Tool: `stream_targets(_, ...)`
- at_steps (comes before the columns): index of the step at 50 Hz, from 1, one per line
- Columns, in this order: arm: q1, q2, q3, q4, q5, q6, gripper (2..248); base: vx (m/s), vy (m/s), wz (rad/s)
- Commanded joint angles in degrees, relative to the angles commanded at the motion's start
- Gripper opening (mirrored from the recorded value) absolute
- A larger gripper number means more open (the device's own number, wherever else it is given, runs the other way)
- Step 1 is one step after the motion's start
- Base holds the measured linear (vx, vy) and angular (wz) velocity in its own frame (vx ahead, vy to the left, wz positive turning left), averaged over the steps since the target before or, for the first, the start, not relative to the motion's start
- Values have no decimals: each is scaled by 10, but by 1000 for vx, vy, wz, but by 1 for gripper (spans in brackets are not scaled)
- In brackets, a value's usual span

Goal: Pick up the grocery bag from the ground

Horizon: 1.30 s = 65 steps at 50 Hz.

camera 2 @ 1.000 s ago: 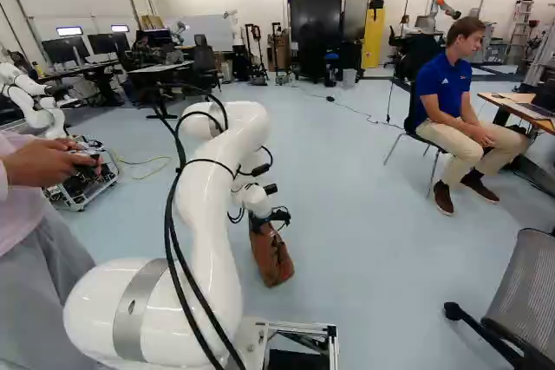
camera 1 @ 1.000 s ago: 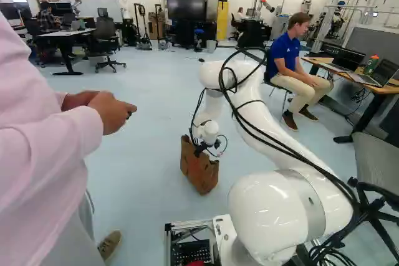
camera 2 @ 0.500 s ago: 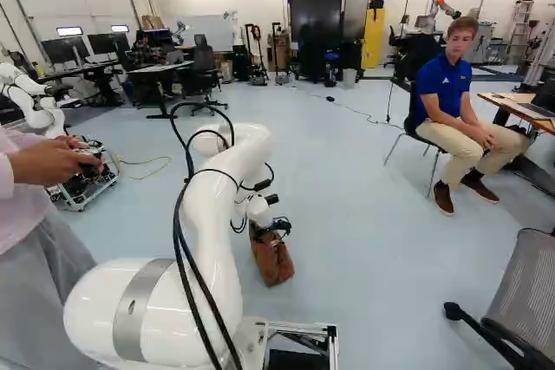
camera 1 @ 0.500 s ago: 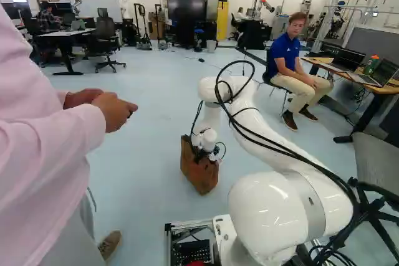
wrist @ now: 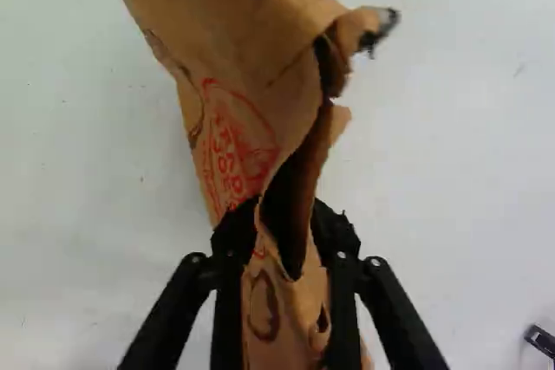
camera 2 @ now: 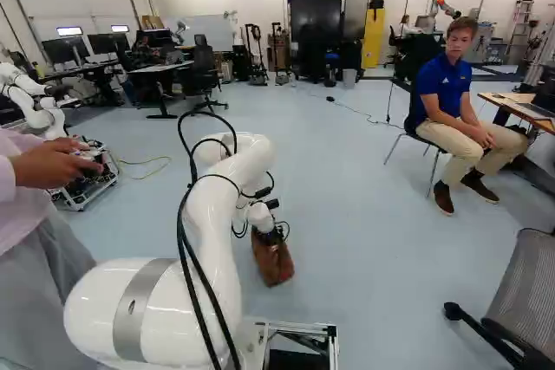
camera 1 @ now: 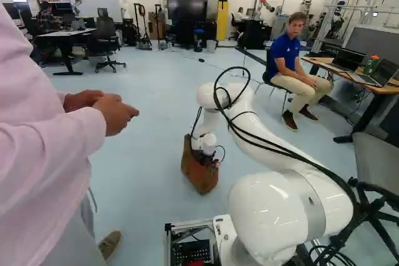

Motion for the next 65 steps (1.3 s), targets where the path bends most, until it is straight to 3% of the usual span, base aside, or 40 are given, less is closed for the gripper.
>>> stream_targets(3,0,0,0,0,0,0,107,0,0,0)
stream_targets(4,0,0,0,0,0,0,69,0,0,0)
stream_targets(8,0,0,0,0,0,0,69,0,0,0)
stream_targets(9,0,0,0,0,0,0,35,0,0,0)
stream_targets(13,0,0,0,0,0,0,35,0,0,0)
stream_targets(14,0,0,0,0,0,0,24,0,0,0)
stream_targets(45,0,1,1,0,0,0,24,0,0,0)
stream_targets(65,0,69,64,0,0,0,24,0,0,0)
